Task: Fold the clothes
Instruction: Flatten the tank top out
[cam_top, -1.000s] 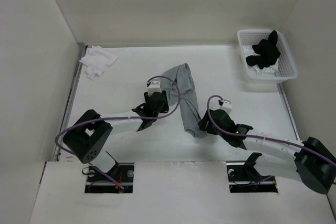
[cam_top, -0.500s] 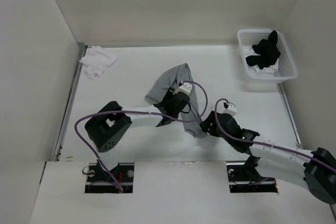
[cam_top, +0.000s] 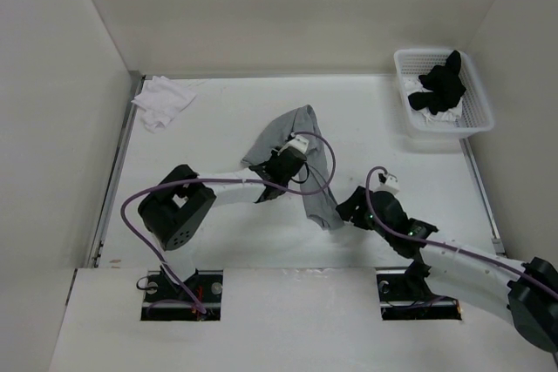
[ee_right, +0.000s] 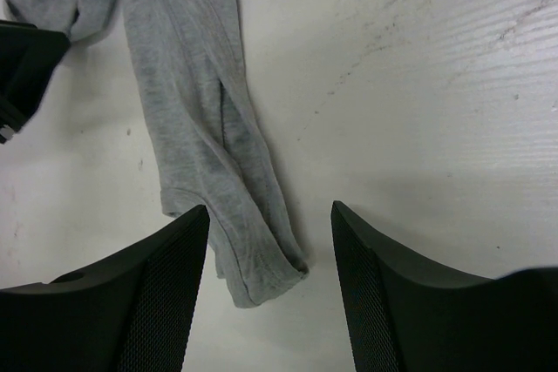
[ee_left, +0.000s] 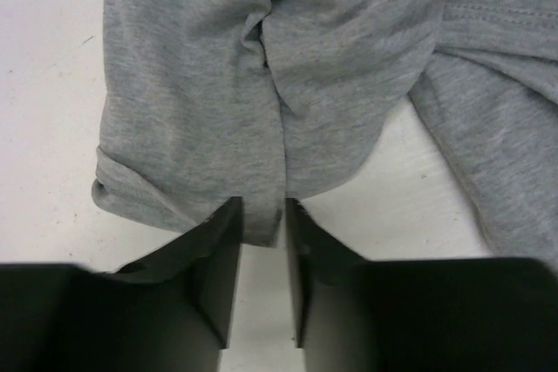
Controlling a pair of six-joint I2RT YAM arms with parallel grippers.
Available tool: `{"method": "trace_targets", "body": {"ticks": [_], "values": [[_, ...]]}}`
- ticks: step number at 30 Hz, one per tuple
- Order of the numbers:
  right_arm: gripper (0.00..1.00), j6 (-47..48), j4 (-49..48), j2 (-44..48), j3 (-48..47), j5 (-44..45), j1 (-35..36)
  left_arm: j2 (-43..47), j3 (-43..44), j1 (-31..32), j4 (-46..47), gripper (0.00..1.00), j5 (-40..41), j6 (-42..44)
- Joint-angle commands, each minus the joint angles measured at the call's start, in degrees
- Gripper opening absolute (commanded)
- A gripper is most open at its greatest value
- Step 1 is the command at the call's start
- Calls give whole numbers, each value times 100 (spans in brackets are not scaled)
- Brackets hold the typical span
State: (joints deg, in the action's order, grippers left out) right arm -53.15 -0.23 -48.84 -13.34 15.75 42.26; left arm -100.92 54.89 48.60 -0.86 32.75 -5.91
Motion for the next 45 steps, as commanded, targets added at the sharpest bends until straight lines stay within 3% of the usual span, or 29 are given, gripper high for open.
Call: {"method": "trace_targets", "body": {"ticks": [1, 3, 6, 8, 9, 10, 11, 12, 15, 22, 30, 33, 36, 40, 43, 45], "values": [[63, 15, -250, -204, -168, -212, -21, 205, 83, -136, -45, 21, -15, -138], [63, 23, -258, -389, -273, -370, -21, 327, 30, -154, -98, 10, 73, -208], [61, 32, -547, -696, -362, -834, -3, 677, -92, -188, -107, 4, 82, -366], [45, 32, -767, -890, -406, -1064, -3, 959, -172, -259, -107, 3, 12, -516], [27, 32, -855, -995, -449, -1152, -3, 1213, -207, -320, -142, 3, -49, -612], [17, 50, -873, -1005, -485, -1144, -12, 1372, -216, -338, -177, 2, -102, -656], [15, 50, -874, -996, -494, -1135, -29, 1530, -216, -338, -203, 2, -163, -683], [3, 172, -778, -770, -650, -1057, -125, 1819, -199, -338, -239, 2, -225, -744], [1, 444, -409, -84, -1063, -759, -170, 2426, -146, -347, -370, 2, -243, -920], [1, 1928, 1375, 1209, -3740, 726, -4, 4455, 109, -409, -1038, 2, -296, -1377], [2, 3257, 1289, 1009, -6091, 1484, 972, 6101, 206, -83, -1460, 2, -234, -1685], [3, 3679, 842, 325, -6303, 1388, 554, 6593, -319, -92, -1487, 3, -199, -1913], [2, 3104, 176, -1016, -6032, -47, -823, 6980, -1205, -311, -1391, 3, -260, -2447], [3, 2371, -696, -2829, -6433, -1309, -1742, 6929, -1893, -540, -1110, 3, -418, -3055], [3, 2265, -708, -4602, -7809, -1723, -2050, 6657, -2490, -838, -662, 3, -585, -3512], [14, 2300, -86, -5719, -9092, -1742, -2165, 6446, -2729, -1058, -433, 3, -699, -3732]]}}
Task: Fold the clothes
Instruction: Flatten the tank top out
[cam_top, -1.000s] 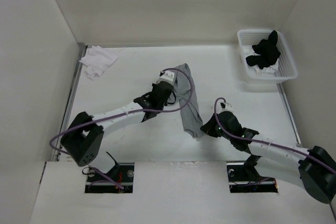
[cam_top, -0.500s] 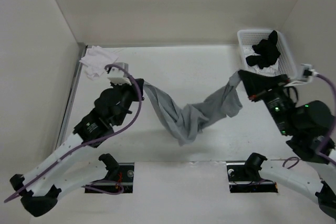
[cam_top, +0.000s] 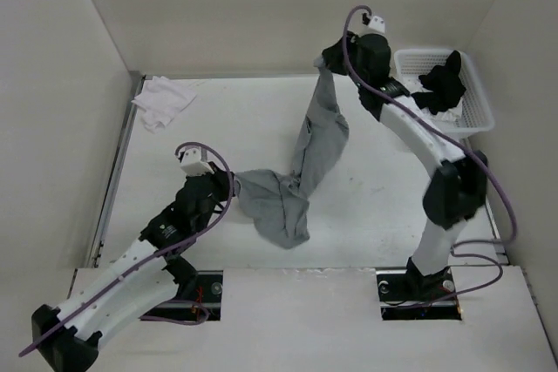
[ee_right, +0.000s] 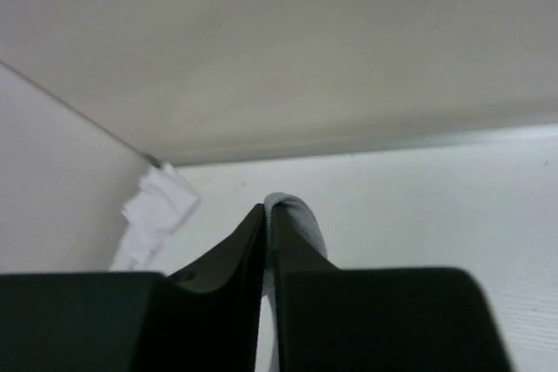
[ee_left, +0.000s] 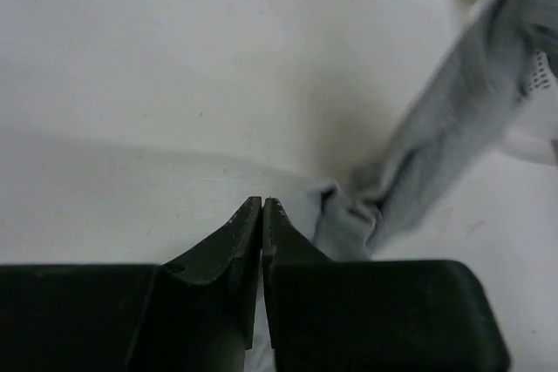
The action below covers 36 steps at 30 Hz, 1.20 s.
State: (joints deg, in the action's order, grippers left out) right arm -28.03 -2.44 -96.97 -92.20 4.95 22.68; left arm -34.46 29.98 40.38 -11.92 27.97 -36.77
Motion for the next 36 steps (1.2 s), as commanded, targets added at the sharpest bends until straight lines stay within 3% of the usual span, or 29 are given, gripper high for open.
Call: {"method": "trace_targets", "body": {"ticks": [1, 4, 7, 10, 13, 15, 17, 19, 22, 26, 36], "values": [[22, -177, 434, -1225, -1612, -566, -207, -332, -325, -367, 778, 3, -335, -690], [49, 25, 517, -1019, -1259, -153, -85, -693, -554, -772, 1095, 4, -581, -813], [56, 17, -36, 42, 556, 111, 284, -939, -721, -1193, 1306, 4, -844, -866], [47, -263, -458, 1055, 2474, 120, 715, -949, -958, -1598, 1464, 4, -1204, -998], [12, -413, -696, 1662, 3828, 68, 1075, -914, -1142, -1950, 1570, 5, -1626, -1068], [9, -379, -618, 1926, 4393, 59, 1287, -887, -1231, -2152, 1614, 5, -1873, -1095], [23, -352, -495, 2190, 4877, 111, 1419, -826, -1327, -2328, 1614, 6, -2101, -1112], [50, -404, -477, 2348, 5272, 146, 1402, -686, -1441, -2495, 1614, 6, -2234, -1156], [56, -606, -468, 2376, 5546, 103, 1060, -527, -1521, -2715, 1597, 7, -2383, -1183], [51, -862, -381, 1929, 5530, -73, 672, -369, -1469, -3013, 1570, 7, -2550, -1227], [50, -660, -134, 768, 4800, 23, 698, -518, -1363, -3164, 1842, 7, -2814, -1288]]}}
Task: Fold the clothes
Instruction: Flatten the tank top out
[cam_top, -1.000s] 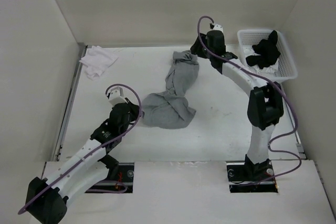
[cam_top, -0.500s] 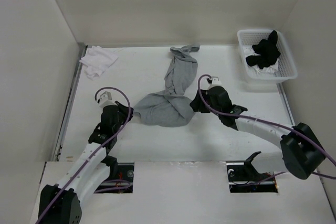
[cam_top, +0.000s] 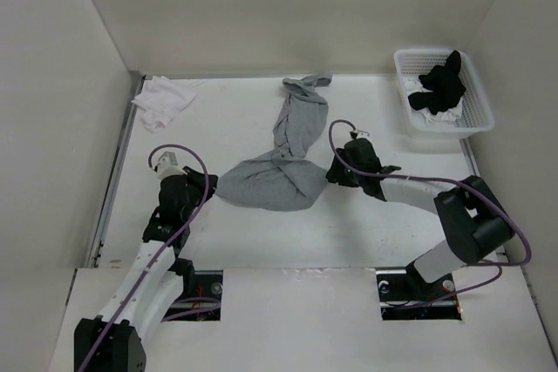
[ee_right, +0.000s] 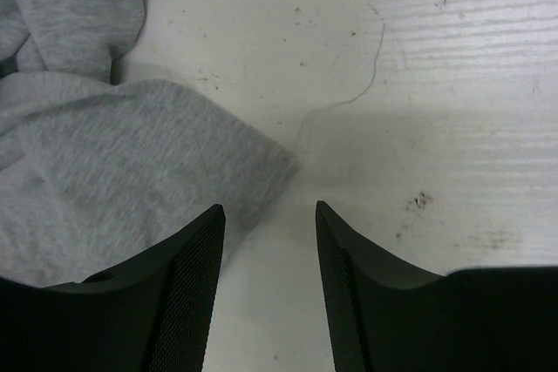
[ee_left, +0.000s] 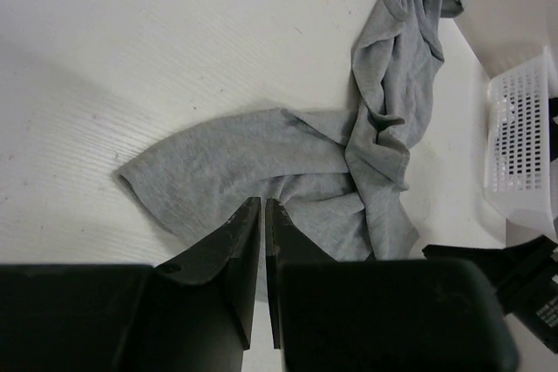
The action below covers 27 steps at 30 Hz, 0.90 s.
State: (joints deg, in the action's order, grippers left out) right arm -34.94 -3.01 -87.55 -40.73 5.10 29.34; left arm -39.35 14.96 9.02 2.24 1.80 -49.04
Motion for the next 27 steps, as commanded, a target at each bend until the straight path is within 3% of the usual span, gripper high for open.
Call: {"method": "trace_targets", "body": {"ticks": [1, 9, 13, 18, 23, 27], "values": [[49, 22, -69, -244, -400, 17, 32, -46, 121, -27, 452, 7, -198, -62], [46, 57, 291, -561, -787, 193, 41, -423, 121, -10, 401, 12, -84, 253], [46, 154, 476, -676, -875, 228, 41, -801, 69, -124, 102, 32, 355, 219], [43, 145, 503, -816, -919, 140, 41, -977, 68, -220, 49, 47, 610, 245], [21, 84, 301, -905, -858, 96, 41, -1354, 68, -335, 224, 47, 620, 272], [10, -13, 2, -729, -603, 96, 32, -1917, 130, -309, 400, 46, 602, 280]]}}
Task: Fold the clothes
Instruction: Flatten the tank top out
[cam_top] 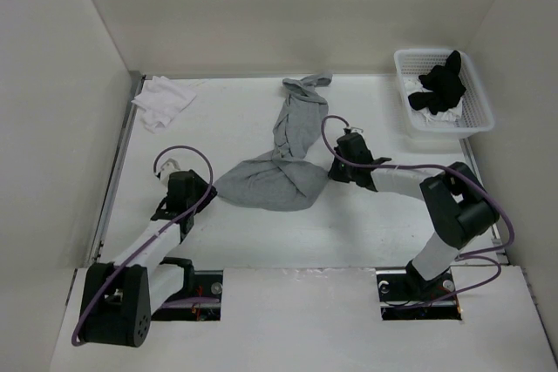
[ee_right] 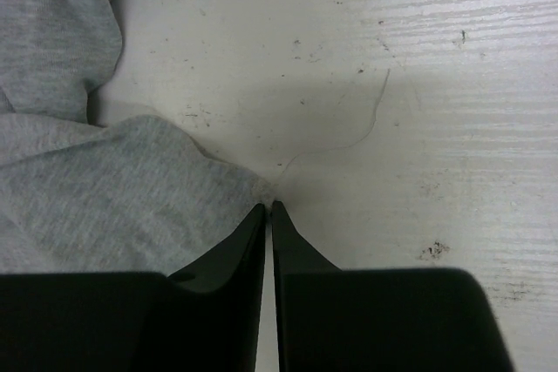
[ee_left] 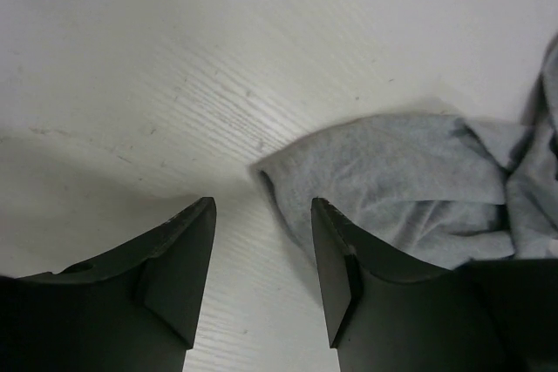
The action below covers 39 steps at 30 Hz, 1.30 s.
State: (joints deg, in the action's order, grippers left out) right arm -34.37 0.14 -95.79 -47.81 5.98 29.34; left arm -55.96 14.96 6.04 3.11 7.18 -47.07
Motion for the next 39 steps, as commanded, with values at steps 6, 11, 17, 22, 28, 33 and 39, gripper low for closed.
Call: {"method": "trace_targets", "body": {"ticks": [6, 11, 17, 22, 28, 33, 39], "values": [[5, -280, -611, 674, 693, 79, -21, -521, 200, 15, 322, 44, 117, 145], [5, -535, -823, 1421, 1300, 132, 14, -740, 270, 33, 199, 43, 143, 260], [5, -553, -884, 1818, 1529, 140, 14, -1012, 305, 164, 260, 39, 126, 321], [6, -527, -954, 1818, 1538, 106, 14, -1215, 490, 419, 400, 39, 152, 365], [6, -527, -1077, 1914, 1600, 88, 23, -1557, 578, 454, 427, 25, 222, 383], [6, -527, -1113, 2108, 1661, 96, 76, -1637, 622, 402, 602, 12, 337, 321], [5, -527, -1069, 2704, 1758, 140, 199, -1550, 666, 472, 1006, 0, 197, 198]]}}
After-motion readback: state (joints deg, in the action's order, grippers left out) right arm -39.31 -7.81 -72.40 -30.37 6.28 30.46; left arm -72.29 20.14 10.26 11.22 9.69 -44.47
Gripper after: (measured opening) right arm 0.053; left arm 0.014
